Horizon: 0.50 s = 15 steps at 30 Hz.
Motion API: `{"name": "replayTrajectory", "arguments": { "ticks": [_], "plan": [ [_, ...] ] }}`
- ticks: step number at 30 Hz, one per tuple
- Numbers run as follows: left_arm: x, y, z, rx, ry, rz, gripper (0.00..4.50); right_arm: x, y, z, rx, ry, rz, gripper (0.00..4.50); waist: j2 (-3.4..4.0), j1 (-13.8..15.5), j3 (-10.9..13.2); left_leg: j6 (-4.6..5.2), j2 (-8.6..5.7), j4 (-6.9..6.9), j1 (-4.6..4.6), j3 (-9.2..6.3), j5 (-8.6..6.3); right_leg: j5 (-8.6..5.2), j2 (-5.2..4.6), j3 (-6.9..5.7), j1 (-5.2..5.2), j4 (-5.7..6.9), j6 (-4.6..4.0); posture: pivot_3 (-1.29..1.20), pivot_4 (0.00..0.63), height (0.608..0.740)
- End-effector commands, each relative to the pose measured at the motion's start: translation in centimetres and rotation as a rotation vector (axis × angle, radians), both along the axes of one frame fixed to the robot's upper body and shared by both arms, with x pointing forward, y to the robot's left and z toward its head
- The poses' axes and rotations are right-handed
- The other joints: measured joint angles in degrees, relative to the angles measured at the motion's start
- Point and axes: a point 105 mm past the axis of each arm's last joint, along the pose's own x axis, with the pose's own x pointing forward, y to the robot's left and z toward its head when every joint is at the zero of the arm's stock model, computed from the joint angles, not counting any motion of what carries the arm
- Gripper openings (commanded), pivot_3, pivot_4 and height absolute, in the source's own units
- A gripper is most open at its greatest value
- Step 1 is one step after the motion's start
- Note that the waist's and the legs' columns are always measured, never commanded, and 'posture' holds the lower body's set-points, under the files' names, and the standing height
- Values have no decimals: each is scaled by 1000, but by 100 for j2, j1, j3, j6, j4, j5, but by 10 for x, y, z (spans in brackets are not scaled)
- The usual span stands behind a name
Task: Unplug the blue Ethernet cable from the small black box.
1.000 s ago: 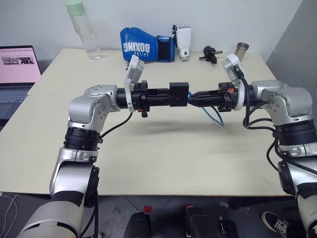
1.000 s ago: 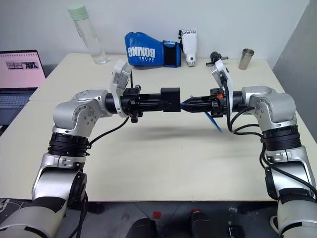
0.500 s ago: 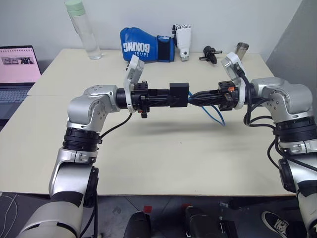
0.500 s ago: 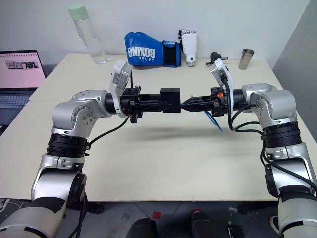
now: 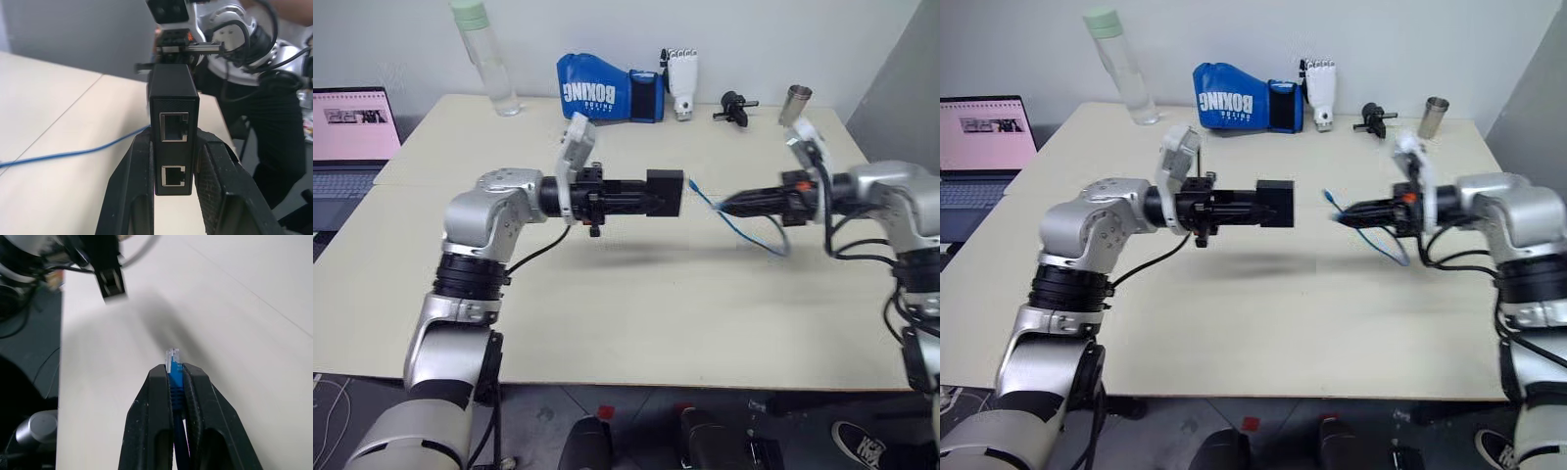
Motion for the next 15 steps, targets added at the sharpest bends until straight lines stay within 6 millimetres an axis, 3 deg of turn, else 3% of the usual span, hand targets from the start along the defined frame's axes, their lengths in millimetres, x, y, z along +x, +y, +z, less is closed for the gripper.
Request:
{"name": "replayTrajectory", "arguments": {
  "ticks": [1,3,5,7,9,12,15],
  "plan": [
    [-3,-6,10,-11,-54,-33,784,-4,9,18,37,-69,19,55,1,-37,0,0,0,0,4,1,0,0,2,4,0,4,0,0,150,740],
    [-3,-7,11,-10,-55,-37,784,-3,11,17,35,-85,9,55,2,-61,0,0,2,-1,4,-5,0,0,8,1,0,5,0,0,150,740],
    [-2,-6,11,-7,-57,-29,784,9,7,4,-54,-161,-63,55,2,-58,1,0,3,-4,4,-8,0,0,10,0,-1,4,-1,0,150,740],
    [0,-3,9,-4,-59,-8,784,26,-2,-14,-155,-224,-184,55,2,-49,1,0,3,-4,2,-9,0,0,10,-2,0,0,-1,0,150,740],
    [0,6,3,-8,-47,42,784,41,-15,-45,-272,-298,-332,55,2,-21,1,0,2,-1,1,-6,0,0,6,-1,1,-1,0,0,150,740],
    [-1,17,-8,-1,-30,108,784,33,-15,-90,-371,-352,-349,55,2,-11,0,-1,2,-5,2,-2,0,-1,2,2,1,-1,2,0,150,740],
    [-4,21,-10,-9,-25,142,784,21,-9,-114,-414,-378,-316,55,3,-14,1,-5,5,-9,-3,-1,2,-6,1,0,-7,2,1,0,150,740]
  ]
}}
